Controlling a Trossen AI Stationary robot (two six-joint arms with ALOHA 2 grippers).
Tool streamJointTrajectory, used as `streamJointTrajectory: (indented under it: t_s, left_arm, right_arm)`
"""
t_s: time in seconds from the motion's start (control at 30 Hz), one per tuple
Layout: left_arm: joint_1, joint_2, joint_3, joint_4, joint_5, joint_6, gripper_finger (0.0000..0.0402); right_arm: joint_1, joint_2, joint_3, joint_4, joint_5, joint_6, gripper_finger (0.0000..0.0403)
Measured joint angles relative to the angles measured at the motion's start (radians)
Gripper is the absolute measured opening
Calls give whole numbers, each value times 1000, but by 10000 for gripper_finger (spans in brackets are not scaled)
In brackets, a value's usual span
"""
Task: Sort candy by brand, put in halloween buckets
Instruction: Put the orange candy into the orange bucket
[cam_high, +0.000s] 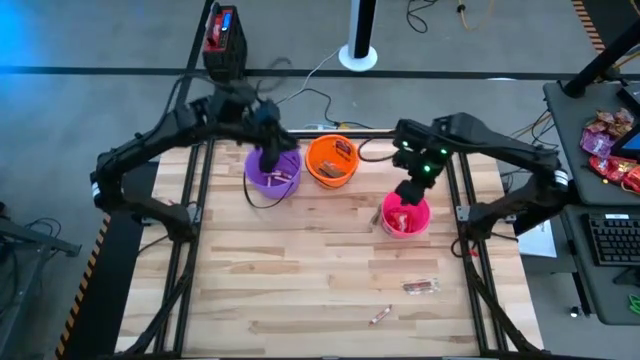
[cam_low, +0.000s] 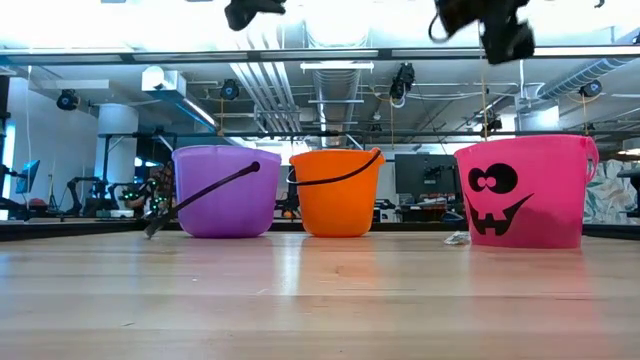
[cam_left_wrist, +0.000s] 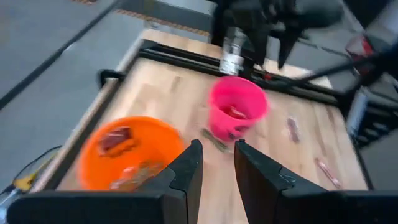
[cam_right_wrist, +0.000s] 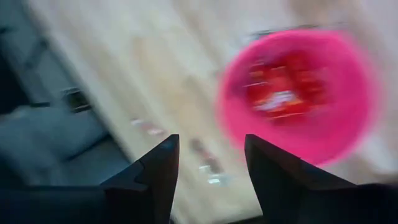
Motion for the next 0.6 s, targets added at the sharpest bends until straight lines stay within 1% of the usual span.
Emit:
streamJointTrajectory:
  t_s: [0.07, 0.17, 0.23, 0.3, 0.4, 0.5, 0.6]
  left_arm:
    - [-66, -2, -1, -6, -29, -1, 76]
    - [-134, -2, -2, -12, -82, 18, 76]
    - [-154, -1, -3, -16, -100, 37, 76]
    - [-158, -1, -3, -15, -100, 50, 76]
    - [-158, -5, -3, -17, -100, 68, 76]
    - [-159, -18, -3, -26, -71, 73, 76]
    - [-179, -41, -3, -52, 7, 71, 76]
  right_arm:
    - [57, -27, -1, 30, -38, 32, 169]
    - [181, -44, -2, 57, -43, 43, 164]
    - [271, -45, -5, 62, -37, 11, 161]
    - [359, -44, -15, 61, -6, -30, 159]
    - [503, -48, -55, 58, 70, -91, 160]
    - [644, -42, -116, 84, 156, -63, 160]
    - [766, -41, -215, 219, 212, 36, 160]
